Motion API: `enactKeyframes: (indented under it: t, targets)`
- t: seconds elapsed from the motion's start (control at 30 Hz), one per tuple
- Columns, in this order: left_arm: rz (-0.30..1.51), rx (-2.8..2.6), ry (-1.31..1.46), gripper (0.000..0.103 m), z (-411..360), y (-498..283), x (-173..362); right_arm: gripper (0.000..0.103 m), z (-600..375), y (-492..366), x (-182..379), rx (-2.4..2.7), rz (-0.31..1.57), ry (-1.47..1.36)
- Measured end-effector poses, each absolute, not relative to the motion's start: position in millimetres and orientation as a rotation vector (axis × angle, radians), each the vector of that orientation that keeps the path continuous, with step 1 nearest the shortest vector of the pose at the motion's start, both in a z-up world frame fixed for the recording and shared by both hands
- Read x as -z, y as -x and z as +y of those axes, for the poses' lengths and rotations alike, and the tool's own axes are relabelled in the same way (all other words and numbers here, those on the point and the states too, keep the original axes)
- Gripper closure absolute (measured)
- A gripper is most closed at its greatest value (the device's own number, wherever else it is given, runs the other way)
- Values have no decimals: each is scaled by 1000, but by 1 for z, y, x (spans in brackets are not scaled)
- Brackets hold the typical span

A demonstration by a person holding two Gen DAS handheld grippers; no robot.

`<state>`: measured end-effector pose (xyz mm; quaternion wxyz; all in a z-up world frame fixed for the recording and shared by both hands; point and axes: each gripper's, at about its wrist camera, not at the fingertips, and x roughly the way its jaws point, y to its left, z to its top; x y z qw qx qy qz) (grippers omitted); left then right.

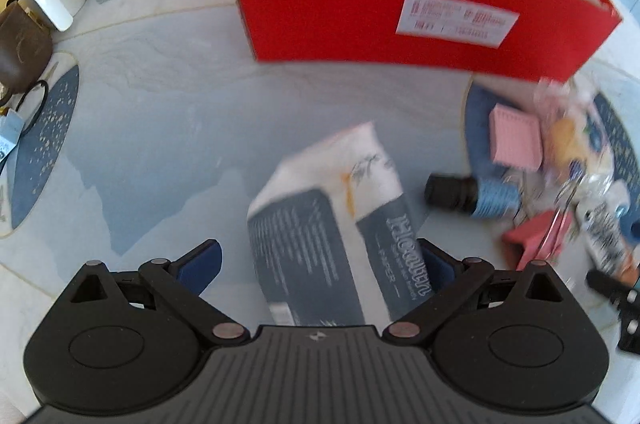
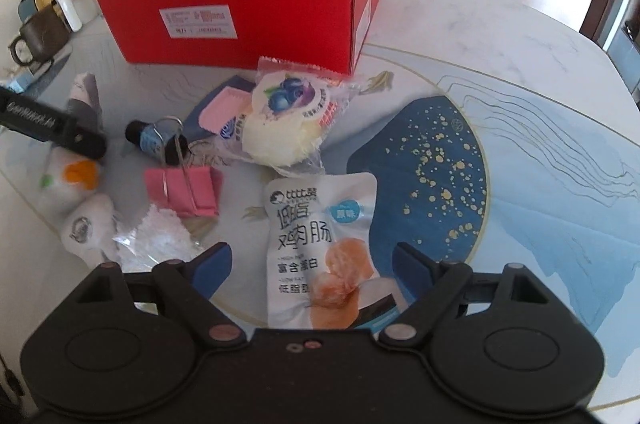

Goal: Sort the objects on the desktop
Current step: 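Grasp the white tissue pack with the left tool while the right tool grasps the sausage pouch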

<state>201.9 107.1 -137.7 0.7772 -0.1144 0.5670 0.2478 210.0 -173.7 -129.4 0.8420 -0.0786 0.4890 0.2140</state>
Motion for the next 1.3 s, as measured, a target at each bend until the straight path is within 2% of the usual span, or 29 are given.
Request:
enactKeyframes:
  t: [0.47,0.63,0.73,0.8,0.83,0.9,1.0,1.3]
  targets:
    - [1222,-535,249,2,114,-186,147,20,-168,-217,136,-454,1013,236]
    - [1211,-519,246,3,116,-187,149,29,-167,-219,135,-449,1005,230]
    - [1198,-496,260,9,116,-184,149,39,-166,-218,134,-455,1000,233]
    - [1192,-479,244,17,114,-183,147,44,-165,-217,133,-459,997,236]
    - [1190,-472,238,21,113,-183,146,44,-165,-217,133,-459,997,239]
    - [1184,-459,228,34,110,-183,143,44,-164,-217,133,-454,999,240]
    - [1181,-457,226,43,108,-181,141,45,-163,-217,132,-443,1008,242]
    - [1168,-424,235,56,106,-172,135,45,-176,-208,127,-387,1017,187]
